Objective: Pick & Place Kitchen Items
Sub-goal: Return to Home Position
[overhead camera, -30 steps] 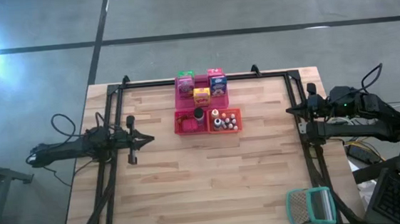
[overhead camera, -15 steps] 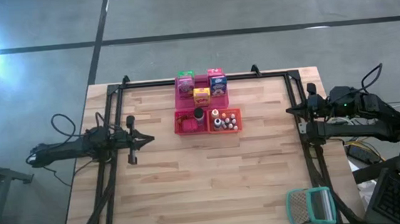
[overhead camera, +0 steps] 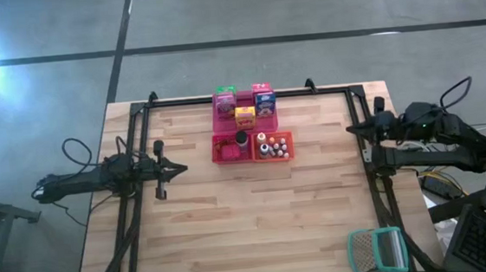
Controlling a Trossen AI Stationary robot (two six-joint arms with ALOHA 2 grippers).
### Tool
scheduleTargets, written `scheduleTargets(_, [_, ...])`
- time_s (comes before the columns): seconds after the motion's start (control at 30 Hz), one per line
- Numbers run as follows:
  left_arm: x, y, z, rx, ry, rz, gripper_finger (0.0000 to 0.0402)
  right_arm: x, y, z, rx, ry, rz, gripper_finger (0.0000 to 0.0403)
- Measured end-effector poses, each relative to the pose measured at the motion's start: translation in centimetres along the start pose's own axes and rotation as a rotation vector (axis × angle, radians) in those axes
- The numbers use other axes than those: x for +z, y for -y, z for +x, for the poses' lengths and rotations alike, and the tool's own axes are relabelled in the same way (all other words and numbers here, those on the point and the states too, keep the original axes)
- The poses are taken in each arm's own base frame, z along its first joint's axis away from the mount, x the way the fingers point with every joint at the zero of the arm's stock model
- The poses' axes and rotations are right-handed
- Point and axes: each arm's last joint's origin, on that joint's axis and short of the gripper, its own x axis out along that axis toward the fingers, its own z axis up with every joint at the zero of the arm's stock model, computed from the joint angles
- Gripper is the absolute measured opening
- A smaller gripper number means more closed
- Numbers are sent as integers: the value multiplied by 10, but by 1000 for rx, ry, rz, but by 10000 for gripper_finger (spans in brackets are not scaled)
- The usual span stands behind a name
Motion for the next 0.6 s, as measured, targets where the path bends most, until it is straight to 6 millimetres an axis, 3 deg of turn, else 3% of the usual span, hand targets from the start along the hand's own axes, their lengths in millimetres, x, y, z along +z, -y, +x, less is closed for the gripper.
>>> scheduleTargets(0.1, [0, 0, 0, 0, 0, 0, 26, 14, 1, 1, -1, 145, 111, 8])
scheduleTargets(0.27, [0, 0, 0, 0, 0, 0, 26, 19, -2, 6, 96, 222, 118, 8])
scheduleTargets(0.4, [0, 0, 0, 0, 0, 0, 26, 11, -6, 21, 165, 229, 138, 8])
scheduleTargets(0.6, [0, 0, 0, 0, 0, 0, 26, -22, -12, 59, 165, 207, 115, 8])
